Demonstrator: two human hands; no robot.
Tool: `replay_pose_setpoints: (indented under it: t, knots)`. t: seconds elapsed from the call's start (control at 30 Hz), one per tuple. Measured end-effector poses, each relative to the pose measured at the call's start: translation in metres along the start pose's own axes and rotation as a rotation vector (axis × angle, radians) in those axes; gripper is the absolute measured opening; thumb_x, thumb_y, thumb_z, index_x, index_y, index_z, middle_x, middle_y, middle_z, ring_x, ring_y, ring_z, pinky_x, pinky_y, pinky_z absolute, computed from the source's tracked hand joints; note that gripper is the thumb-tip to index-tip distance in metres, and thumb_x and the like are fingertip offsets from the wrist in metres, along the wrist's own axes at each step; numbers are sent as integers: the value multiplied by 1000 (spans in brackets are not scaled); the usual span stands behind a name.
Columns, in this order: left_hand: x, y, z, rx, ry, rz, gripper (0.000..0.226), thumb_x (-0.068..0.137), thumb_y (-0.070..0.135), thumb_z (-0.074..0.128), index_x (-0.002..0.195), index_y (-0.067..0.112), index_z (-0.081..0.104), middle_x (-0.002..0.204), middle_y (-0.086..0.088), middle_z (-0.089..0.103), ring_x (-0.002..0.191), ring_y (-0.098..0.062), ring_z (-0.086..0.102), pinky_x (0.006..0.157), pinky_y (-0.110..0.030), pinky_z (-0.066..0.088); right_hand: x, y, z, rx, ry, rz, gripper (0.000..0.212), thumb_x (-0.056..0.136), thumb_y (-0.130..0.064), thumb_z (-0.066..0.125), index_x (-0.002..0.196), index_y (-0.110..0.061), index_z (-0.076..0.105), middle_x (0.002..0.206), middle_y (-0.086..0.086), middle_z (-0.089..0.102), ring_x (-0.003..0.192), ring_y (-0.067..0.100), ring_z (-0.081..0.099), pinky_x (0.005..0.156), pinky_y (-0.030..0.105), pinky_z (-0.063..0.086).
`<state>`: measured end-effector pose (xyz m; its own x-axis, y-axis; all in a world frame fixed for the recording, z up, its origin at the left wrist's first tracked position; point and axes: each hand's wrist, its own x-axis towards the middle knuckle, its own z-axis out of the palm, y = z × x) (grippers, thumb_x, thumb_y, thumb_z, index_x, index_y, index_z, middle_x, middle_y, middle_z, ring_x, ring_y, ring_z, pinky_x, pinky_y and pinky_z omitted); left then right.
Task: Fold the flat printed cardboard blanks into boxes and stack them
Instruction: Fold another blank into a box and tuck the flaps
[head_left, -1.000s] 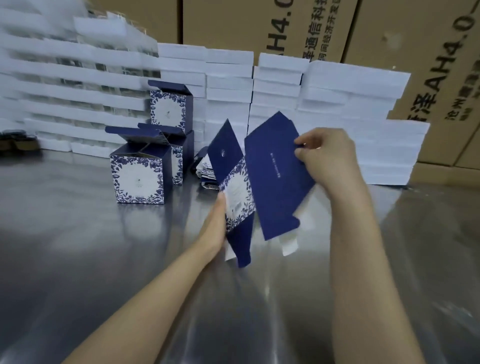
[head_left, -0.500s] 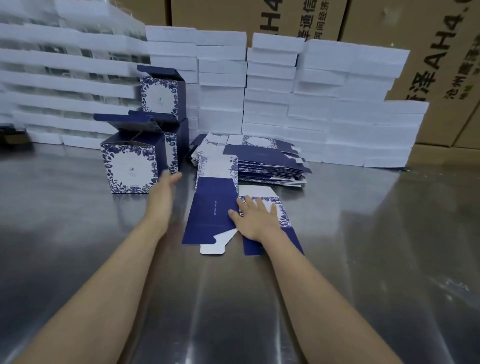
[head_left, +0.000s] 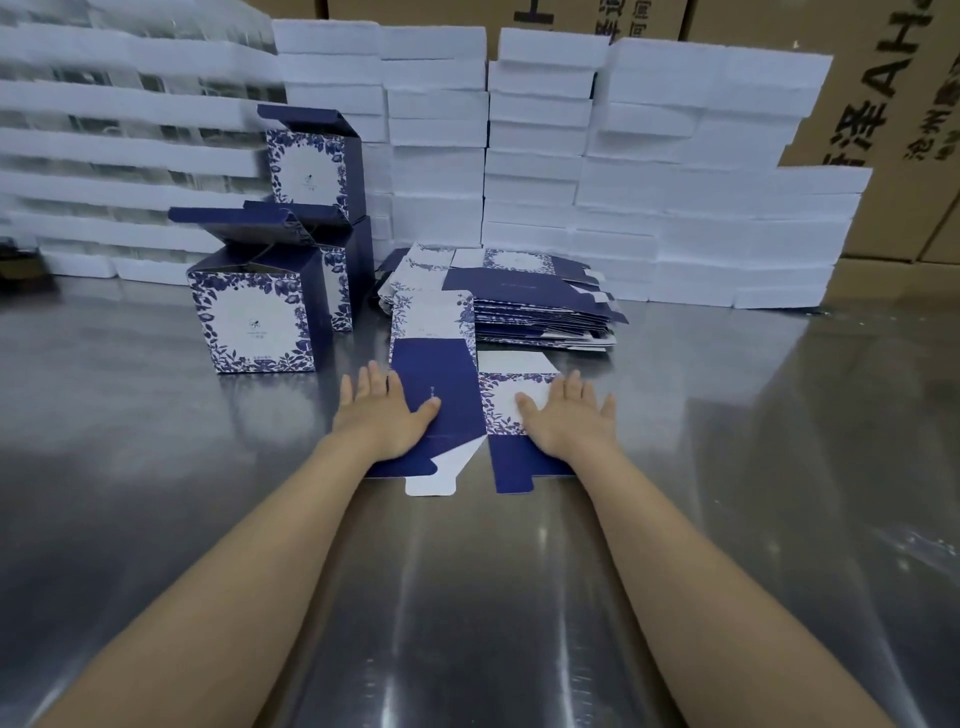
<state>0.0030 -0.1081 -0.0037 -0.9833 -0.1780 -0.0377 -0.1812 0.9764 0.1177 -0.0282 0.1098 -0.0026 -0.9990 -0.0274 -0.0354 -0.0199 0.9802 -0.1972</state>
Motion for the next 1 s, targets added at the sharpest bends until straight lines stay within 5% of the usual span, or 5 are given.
replay_pose_setpoints:
  t: [0.17, 0.43, 0.67, 0.83, 1.0]
  knots:
    - [-8, -3, -2, -399, 213, -3, 56, 103, 45, 29, 149, 12, 34, 155, -13, 33, 144, -31, 25, 118, -39, 16, 2, 13, -8, 260, 73, -52, 78, 96, -57, 37, 155, -13, 13, 161, 8, 17, 149, 22, 11, 119, 47, 2]
    - [-21, 1, -30, -1850, 235, 11, 40, 100, 24, 45, 139, 31, 46, 105, 10, 72, 96, -10, 69, 81, -31, 57, -15, 34, -40, 1782, -174, -194, 40, 93, -33, 52, 131, -22, 57, 115, -8, 71, 102, 8, 68, 71, 25, 56]
    - [-27, 13, -25, -1706, 80, 59, 25, 103, 22, 41, 117, 22, 62, 107, -4, 70, 90, -19, 68, 73, -31, 59, -26, 24, -42, 1794, -225, -334, 35, 102, -31, 34, 116, -14, 61, 96, -17, 74, 90, -9, 66, 60, 7, 51]
    - [-37, 11, -17, -1631, 16, 164, 22, 104, 2, 33, 113, 9, 52, 56, 14, 67, 50, 1, 63, 48, -14, 48, -26, 17, -37, 1705, -485, -441, 79, 66, -64, 75, 136, -31, 54, 146, -6, 48, 138, 16, 40, 100, 41, 45]
    - [-40, 21, -31, -1791, -19, 154, 34, 99, 8, 43, 130, 1, 55, 119, -18, 66, 109, -34, 64, 101, -48, 47, -24, 19, -35, 1829, -465, -366, 77, 72, -69, 64, 132, -21, 60, 132, 8, 61, 121, 25, 59, 90, 36, 53]
